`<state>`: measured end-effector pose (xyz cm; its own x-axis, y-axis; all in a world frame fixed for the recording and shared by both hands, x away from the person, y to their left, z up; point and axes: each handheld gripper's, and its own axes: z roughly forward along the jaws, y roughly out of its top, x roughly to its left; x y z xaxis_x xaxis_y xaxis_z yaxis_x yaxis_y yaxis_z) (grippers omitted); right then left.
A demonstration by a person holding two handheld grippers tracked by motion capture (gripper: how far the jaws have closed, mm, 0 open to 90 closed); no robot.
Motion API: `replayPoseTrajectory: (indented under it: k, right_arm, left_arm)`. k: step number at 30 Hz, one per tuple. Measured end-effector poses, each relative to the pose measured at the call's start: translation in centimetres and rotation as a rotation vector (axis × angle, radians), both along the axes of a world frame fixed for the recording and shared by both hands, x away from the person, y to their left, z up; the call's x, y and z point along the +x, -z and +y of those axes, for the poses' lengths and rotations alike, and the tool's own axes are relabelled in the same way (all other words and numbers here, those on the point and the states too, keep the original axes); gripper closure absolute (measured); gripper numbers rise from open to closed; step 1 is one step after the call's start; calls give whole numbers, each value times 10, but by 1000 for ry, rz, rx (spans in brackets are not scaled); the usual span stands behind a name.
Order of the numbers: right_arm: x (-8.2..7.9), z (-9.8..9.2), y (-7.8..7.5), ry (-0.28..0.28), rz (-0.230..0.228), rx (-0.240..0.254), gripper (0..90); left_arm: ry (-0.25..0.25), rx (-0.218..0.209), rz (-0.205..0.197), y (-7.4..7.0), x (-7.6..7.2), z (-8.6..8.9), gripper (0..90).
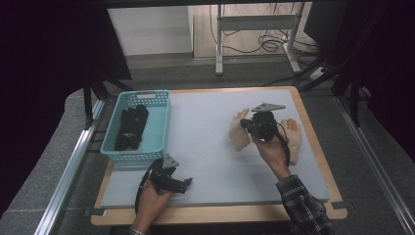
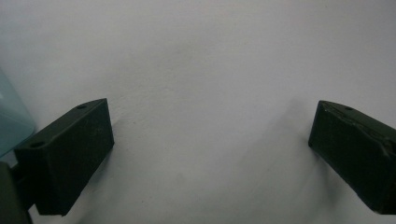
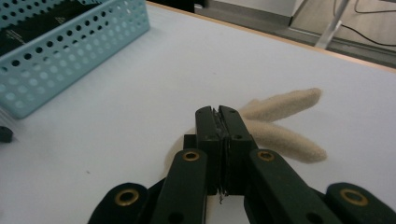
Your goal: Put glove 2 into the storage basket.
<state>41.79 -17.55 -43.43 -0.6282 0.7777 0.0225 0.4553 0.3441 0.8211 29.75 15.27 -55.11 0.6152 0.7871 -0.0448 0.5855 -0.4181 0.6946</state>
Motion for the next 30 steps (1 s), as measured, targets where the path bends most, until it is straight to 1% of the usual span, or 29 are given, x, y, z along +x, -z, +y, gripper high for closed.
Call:
replayPoseTrajectory:
  k: [5, 7, 9, 12, 14, 17, 19, 20, 22, 24, 27, 29, 30]
  right_arm:
    - [-11, -20, 8, 25, 21, 9, 870]
    - [-18, -26, 12, 28, 34, 31, 870]
    - [-22, -27, 13, 24, 42, 52, 870]
    - [-28, -18, 11, -4, 51, 79, 870]
    - [-33, -4, 7, -38, 50, 86, 869]
    - [-43, 15, 3, -75, 30, 77, 869]
    - [-53, 27, 4, -91, 27, 66, 869]
    - [-55, 30, 7, -94, 27, 57, 869]
    - [-63, 33, 18, -95, 34, 27, 869]
    - [-68, 29, 28, -89, 55, 25, 868]
    - [-76, 16, 46, -64, 76, 12, 867]
    - [-80, 9, 51, -59, 95, 17, 857]
    - [-81, 5, 54, -58, 104, -2, 845]
  left_arm:
    - [0, 0, 0, 0, 0, 0, 2]
    - [-1, 2, -2, 0, 0, 0, 3]
    - [1, 1, -1, 0, 0, 0, 2]
    - [-1, 1, -1, 0, 0, 0, 3]
    - [-2, -1, -3, 0, 0, 0, 3]
    - [-2, -2, -3, 0, 0, 0, 3]
    - [-2, -2, -3, 0, 0, 0, 3]
    - [-2, -2, -3, 0, 0, 0, 3]
    - [-1, -2, -3, 0, 0, 0, 3]
    - [-1, -1, -3, 0, 0, 0, 3]
    - [1, 1, -1, 0, 0, 0, 3]
    - [-3, -2, -2, 0, 0, 0, 3]
    - [-3, -2, -2, 0, 0, 0, 3]
